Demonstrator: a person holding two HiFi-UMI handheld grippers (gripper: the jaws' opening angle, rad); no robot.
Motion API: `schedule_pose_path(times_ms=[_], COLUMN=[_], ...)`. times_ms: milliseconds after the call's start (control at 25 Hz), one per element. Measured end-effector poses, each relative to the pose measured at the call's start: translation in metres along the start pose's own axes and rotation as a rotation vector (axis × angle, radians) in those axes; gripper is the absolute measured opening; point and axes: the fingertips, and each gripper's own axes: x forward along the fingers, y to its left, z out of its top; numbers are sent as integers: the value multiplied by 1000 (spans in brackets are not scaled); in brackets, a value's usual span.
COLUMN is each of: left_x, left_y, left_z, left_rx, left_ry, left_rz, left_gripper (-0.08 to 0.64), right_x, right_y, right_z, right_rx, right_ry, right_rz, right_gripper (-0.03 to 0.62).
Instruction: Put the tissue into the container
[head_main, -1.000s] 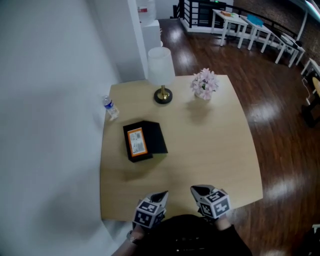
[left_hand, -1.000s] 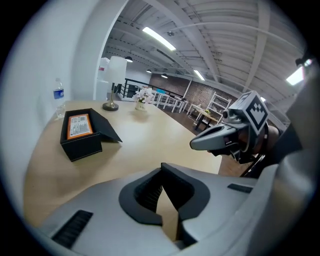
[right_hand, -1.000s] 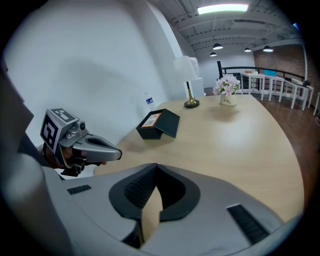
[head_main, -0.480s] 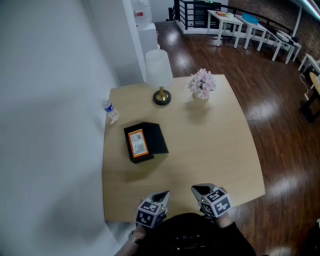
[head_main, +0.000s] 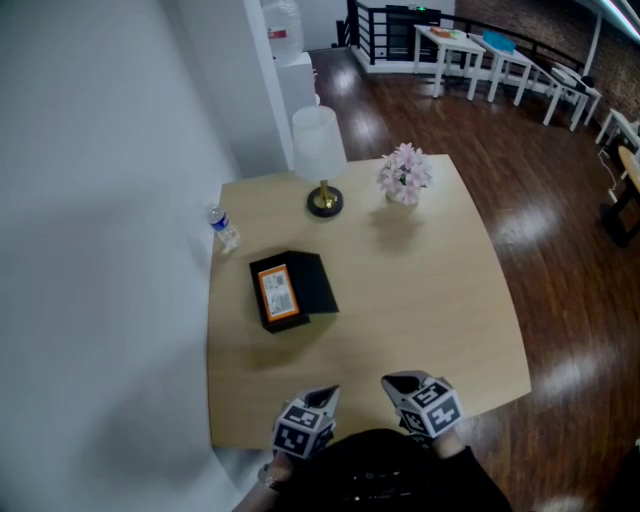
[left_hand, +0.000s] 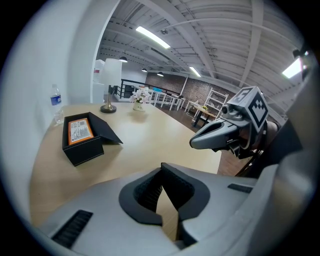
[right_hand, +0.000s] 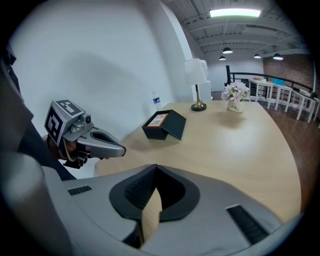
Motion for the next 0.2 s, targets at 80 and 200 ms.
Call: schedule_pose_path(times_ms=[80, 200], left_x=[1, 3], left_y=[2, 5], left_z=[-1, 0], left_rx=[0, -2], left_ry=[1, 1], left_rz=[-1, 1], left_gripper=[2, 2], right_x=[2, 6], right_y=[-1, -3], right_z=[1, 2], right_rx=[0, 0], right_ry=[-5, -9], right_rz=[0, -4], right_gripper=[0, 0])
